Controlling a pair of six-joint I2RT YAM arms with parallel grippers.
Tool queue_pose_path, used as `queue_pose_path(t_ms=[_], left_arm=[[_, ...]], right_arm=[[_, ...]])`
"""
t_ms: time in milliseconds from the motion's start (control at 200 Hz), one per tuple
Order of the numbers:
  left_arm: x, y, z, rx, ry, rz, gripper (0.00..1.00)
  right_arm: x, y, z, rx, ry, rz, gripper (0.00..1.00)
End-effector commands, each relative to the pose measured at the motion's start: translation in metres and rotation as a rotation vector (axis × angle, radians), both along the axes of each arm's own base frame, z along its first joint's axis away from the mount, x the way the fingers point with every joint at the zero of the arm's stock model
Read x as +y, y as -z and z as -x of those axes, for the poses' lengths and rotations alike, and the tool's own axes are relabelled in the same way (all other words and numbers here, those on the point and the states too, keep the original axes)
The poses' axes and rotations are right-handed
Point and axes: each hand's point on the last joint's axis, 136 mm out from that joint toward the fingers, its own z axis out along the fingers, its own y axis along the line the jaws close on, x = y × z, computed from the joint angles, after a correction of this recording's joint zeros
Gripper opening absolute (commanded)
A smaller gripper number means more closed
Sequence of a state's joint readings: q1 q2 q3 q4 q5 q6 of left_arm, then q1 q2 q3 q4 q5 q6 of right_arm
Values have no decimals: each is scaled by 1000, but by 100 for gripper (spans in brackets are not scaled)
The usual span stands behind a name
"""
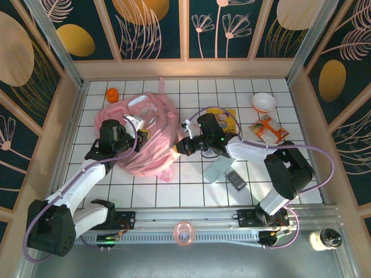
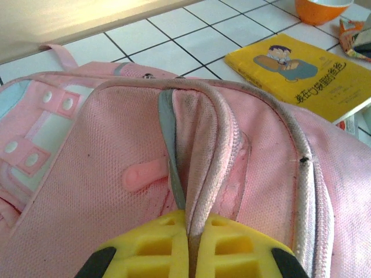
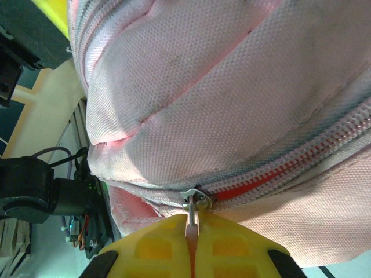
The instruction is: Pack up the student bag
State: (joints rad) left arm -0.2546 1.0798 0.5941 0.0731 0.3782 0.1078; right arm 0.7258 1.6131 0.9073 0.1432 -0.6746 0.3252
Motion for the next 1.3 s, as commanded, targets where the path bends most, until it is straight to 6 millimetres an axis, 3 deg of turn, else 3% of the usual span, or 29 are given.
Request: queue_pose_path(t_ms=[0,205,380,430,540,580,736,811,1126,1186,1296], left_arm=[[8,-32,-15,-89,-105,108,0],[17,-41,-28,-112,-207,178,0],[9,-49,-36,-109,-186,218,0],[5,-53,-35,-119,-155,215,0],[-8,-61,-26,-152,-33,176,0],[-12,-64,-22,-169,6,165,0],[-33,-73,-3,-216,205,128,0],[-38,-75,2,-228,260,108,0],[-53,-86,21,-293,434,85,0],[-50,-84,15,-279,393,78,0],[-34,-79,-10,-251,234,51,0]], right_arm=[[10,-14,9,-23,-6,-34,0],[44,-23,46,-5,-53,-24,0],[68,-33,71,40,-56,-85,0],[68,-39,71,37,-39,-106,9],[46,-48,52,38,94,-123,54],[31,-50,42,54,161,-133,64],[-29,-47,5,235,429,-185,77],[-36,-44,-2,311,476,-202,78],[1,-62,-15,381,399,-343,78],[11,-69,-16,376,384,-377,68],[16,-76,-22,365,419,-427,30]])
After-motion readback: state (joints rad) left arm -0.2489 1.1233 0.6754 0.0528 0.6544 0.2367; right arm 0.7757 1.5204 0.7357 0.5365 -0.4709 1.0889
